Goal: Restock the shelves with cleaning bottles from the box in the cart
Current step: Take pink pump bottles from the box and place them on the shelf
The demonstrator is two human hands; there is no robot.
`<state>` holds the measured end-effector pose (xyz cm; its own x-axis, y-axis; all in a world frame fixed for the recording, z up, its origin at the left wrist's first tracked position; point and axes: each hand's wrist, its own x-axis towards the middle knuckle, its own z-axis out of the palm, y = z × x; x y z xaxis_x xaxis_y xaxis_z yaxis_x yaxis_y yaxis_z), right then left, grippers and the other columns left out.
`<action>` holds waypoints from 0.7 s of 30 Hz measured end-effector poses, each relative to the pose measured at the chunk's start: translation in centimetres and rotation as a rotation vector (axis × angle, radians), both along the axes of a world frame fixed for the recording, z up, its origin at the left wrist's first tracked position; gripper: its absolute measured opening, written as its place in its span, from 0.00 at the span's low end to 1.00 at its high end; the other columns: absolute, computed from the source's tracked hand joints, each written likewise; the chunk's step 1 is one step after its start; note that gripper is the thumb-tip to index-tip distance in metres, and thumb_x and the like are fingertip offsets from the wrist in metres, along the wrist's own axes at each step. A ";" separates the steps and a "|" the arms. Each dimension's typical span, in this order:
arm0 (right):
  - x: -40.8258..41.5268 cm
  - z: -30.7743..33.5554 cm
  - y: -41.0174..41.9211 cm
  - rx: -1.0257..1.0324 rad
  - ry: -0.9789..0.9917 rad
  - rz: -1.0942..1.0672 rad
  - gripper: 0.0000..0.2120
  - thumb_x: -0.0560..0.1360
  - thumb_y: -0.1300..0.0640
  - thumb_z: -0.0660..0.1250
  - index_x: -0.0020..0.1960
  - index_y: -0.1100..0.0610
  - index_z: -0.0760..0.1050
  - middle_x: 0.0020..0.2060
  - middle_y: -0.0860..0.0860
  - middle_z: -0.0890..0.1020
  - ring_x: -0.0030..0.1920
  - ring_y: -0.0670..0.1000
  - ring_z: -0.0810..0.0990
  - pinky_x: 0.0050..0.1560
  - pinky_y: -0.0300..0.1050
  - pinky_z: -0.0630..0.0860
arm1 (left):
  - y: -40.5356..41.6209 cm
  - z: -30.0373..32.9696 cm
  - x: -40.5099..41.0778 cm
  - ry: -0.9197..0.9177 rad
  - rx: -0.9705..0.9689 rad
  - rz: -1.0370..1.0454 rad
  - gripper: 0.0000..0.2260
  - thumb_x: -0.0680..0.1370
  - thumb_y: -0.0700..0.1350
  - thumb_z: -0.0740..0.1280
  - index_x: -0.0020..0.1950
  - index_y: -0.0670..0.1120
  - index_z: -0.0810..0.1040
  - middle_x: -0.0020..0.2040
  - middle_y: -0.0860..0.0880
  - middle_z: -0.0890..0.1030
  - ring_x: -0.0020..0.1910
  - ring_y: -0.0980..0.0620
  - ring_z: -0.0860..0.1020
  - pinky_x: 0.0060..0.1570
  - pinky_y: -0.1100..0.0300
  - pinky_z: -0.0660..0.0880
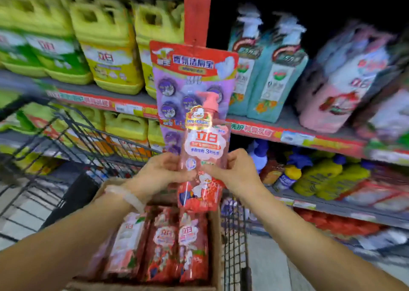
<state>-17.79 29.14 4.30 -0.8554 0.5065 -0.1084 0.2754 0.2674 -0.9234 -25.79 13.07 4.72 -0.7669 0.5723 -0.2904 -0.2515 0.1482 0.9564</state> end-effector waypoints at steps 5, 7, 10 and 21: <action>3.7 9.9 3.3 0.165 0.194 -0.085 0.21 0.60 0.48 0.79 0.45 0.59 0.78 0.39 0.51 0.84 0.40 0.50 0.83 0.40 0.47 0.78 | 4.2 8.1 1.8 0.212 0.147 -0.034 0.20 0.58 0.38 0.78 0.47 0.45 0.78 0.37 0.52 0.84 0.36 0.55 0.81 0.32 0.67 0.77; 5.2 13.9 4.6 0.213 0.288 -0.136 0.17 0.61 0.52 0.80 0.40 0.53 0.73 0.37 0.47 0.81 0.37 0.45 0.79 0.43 0.48 0.78 | 6.2 11.7 2.7 0.279 0.214 -0.065 0.22 0.56 0.39 0.80 0.47 0.44 0.78 0.37 0.52 0.84 0.34 0.58 0.82 0.32 0.68 0.78; 7.4 19.6 6.9 0.274 0.386 -0.193 0.18 0.63 0.55 0.79 0.42 0.55 0.71 0.38 0.50 0.80 0.37 0.46 0.77 0.44 0.50 0.77 | 9.3 17.0 3.8 0.393 0.299 -0.118 0.21 0.56 0.40 0.80 0.45 0.45 0.78 0.37 0.52 0.84 0.34 0.58 0.81 0.32 0.69 0.77; 11.3 36.2 18.8 0.377 0.621 -0.216 0.07 0.68 0.62 0.75 0.37 0.56 0.77 0.33 0.50 0.81 0.29 0.43 0.79 0.28 0.35 0.75 | 23.1 34.1 6.8 0.608 0.469 -0.241 0.18 0.61 0.42 0.76 0.49 0.44 0.78 0.43 0.48 0.85 0.34 0.56 0.84 0.32 0.67 0.79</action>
